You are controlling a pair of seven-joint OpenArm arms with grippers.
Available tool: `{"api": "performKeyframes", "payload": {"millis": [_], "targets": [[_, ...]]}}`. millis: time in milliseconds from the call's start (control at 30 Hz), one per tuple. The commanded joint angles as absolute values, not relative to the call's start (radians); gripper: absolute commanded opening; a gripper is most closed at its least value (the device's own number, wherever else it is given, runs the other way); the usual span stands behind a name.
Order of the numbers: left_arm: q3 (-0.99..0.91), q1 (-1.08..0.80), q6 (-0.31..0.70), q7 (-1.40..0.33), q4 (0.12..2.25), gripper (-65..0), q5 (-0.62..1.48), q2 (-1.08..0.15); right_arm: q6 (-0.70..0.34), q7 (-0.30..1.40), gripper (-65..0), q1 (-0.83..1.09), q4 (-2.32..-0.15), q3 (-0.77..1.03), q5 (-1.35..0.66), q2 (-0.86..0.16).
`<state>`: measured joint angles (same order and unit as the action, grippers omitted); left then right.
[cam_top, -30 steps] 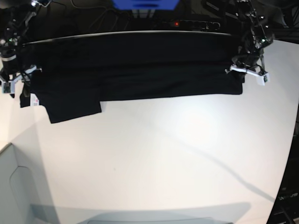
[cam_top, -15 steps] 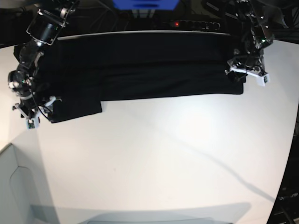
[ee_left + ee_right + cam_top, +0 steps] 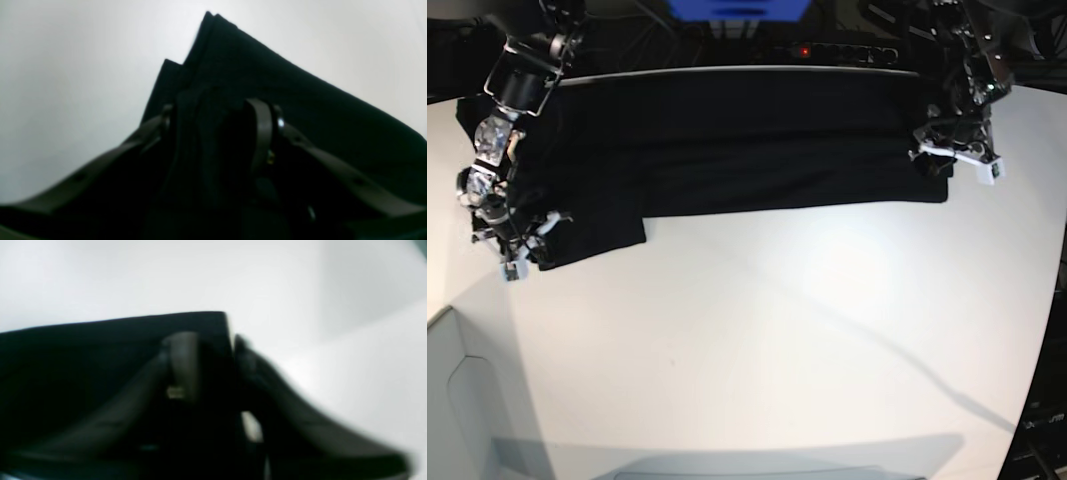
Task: Fold the T-shirt properly
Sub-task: 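Lower the folded hem with both grippers onto the shirt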
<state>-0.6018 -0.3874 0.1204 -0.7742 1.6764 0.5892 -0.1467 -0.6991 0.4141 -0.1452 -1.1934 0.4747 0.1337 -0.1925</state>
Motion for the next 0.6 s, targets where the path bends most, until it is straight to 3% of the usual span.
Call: {"api": "performKeyframes", "payload": {"millis": [0, 233, 400, 567], "targets": [[-0.605, -0.387, 0.117, -0.766, 1.69, -38.0, 0.59, -0.157, -0.698, 0.441, -65.0, -0.15, -1.204, 0.473, 0.153, -0.202], [-0.605, -0.387, 0.117, -0.766, 1.687, -37.9, 0.59, -0.157, -0.698, 0.45, -65.0, -0.077, -1.494, 0.506, 0.151, -0.156], [-0.605, -0.387, 0.117, -0.766, 1.692, -37.9, 0.593, -0.157, -0.698, 0.452, -65.0, 0.071, -1.814, 0.524, 0.151, -0.099], [-0.605, -0.387, 0.117, -0.766, 1.692, -37.9, 0.591, -0.157, -0.698, 0.452, -65.0, 0.214, -1.995, 0.596, 0.151, -0.018]]}}
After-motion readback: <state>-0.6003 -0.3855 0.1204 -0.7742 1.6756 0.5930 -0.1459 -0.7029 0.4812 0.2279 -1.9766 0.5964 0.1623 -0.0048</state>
